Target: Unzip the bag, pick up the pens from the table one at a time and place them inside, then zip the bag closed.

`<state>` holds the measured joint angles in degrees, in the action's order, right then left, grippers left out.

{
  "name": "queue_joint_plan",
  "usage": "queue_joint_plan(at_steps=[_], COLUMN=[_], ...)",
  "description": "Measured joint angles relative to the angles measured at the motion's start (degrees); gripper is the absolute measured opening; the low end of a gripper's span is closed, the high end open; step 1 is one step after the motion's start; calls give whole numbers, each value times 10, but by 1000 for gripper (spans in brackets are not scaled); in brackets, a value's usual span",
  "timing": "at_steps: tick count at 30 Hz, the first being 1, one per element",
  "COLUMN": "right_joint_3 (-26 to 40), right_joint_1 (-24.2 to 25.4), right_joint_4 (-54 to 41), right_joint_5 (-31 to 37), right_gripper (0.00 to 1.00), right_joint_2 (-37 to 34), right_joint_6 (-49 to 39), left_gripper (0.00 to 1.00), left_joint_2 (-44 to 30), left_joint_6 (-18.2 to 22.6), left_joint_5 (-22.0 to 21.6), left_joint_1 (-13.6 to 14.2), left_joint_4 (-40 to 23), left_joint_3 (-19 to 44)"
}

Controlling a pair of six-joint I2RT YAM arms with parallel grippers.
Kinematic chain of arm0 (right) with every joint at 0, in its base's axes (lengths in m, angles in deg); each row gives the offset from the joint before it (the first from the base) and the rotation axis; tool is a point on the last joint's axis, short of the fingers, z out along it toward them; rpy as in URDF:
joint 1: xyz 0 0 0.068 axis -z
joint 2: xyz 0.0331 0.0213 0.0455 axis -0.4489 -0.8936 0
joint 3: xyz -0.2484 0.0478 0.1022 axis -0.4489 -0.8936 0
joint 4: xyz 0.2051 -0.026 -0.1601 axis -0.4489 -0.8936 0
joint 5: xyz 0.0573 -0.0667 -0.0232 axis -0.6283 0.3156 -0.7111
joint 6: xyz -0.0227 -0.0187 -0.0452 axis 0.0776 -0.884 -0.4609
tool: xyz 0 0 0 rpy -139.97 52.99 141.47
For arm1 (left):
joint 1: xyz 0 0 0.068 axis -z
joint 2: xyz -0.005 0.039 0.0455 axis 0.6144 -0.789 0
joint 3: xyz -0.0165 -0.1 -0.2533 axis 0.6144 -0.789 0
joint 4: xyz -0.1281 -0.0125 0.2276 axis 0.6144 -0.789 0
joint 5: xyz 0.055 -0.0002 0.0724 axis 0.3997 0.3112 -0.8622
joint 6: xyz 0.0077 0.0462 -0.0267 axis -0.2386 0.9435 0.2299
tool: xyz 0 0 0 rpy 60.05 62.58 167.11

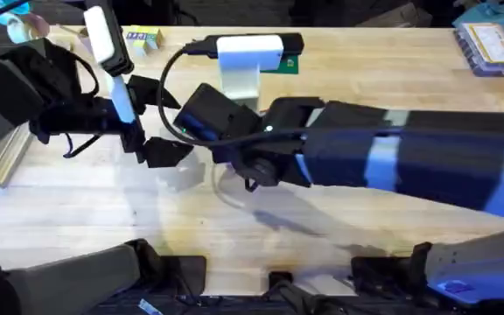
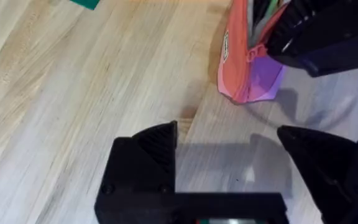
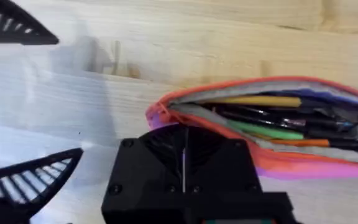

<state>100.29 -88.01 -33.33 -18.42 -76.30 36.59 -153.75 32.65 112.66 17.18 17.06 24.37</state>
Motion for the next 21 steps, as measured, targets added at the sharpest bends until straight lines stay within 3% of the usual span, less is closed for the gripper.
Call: queue_joint_plan(at_steps=[10, 21], right_joint_3=[0, 0], right_joint_1=[0, -1], right_joint_4=[-9, -23], right_joint_5=[0, -20], right_gripper=[30, 30], right_joint_2=[88, 112], right_joint_6=[-20, -23], left_gripper=[994, 994], left_joint_2=[0, 0], left_joint_6=[0, 0], left_joint_5=[0, 0], left_joint_1=[0, 0], left_joint_4=[0, 0], left_joint_3=[0, 0])
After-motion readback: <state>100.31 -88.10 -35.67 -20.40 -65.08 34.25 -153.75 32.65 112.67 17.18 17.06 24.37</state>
